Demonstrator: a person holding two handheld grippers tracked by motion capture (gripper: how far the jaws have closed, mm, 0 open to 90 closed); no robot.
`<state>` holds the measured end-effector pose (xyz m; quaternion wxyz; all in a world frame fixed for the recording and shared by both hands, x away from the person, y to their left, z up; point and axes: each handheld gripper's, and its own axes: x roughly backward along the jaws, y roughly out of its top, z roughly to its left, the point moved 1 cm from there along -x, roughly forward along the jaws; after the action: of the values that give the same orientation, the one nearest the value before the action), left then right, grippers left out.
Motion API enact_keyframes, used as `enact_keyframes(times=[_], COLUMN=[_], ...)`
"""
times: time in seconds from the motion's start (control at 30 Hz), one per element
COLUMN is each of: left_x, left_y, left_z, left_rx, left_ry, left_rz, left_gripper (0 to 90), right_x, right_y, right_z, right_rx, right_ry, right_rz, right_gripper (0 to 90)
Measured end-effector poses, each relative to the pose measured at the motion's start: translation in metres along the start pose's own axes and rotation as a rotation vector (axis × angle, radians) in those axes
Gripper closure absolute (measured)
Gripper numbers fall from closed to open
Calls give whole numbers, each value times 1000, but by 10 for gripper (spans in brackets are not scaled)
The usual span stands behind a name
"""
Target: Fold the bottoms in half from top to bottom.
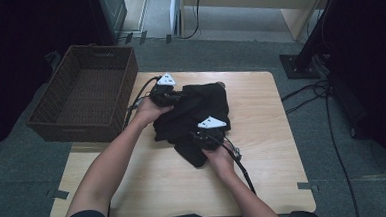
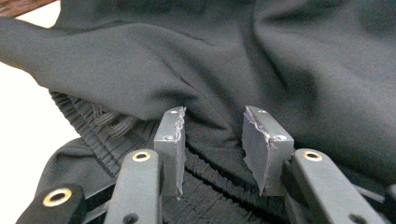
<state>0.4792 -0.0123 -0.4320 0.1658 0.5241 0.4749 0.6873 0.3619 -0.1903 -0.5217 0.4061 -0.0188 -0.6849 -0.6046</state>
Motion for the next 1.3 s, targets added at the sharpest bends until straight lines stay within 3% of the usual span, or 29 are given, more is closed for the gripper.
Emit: enact_keyframes(times=[0.07,0.2,0.47,0.6,0.7,0.83,0.93,1.13,1.3], left_x=[6,12,0,-6,-9,-12,-14,-10,-6], left_y=[-1,-15,-54,-66,-69,-68,-67,-59,-57], left_z=[-8,-21,-40,-45,-46,-47,-48,-49,-48], left_rx=[-15,5,78,123,126,145,143,133,122], left_ry=[-6,-19,-33,-17,2,24,40,53,53], left_rz=[-14,-28,28,15,13,20,27,50,61], left_gripper=[810,812,810,808,807,803,800,775,738], right_x=[-6,-16,-27,-27,-24,-4,17,59,67], right_y=[4,10,17,17,17,22,25,54,88], right_z=[-3,-8,-15,-17,-20,-21,-22,-24,-33], right_rx=[-3,-3,-25,-37,-51,-69,-53,-37,-19], right_ry=[-20,-52,-81,-62,-33,10,28,38,3], right_rz=[-6,-18,-34,-36,-37,7,8,-65,-95], right_gripper=[599,600,600,598,585,590,607,606,595])
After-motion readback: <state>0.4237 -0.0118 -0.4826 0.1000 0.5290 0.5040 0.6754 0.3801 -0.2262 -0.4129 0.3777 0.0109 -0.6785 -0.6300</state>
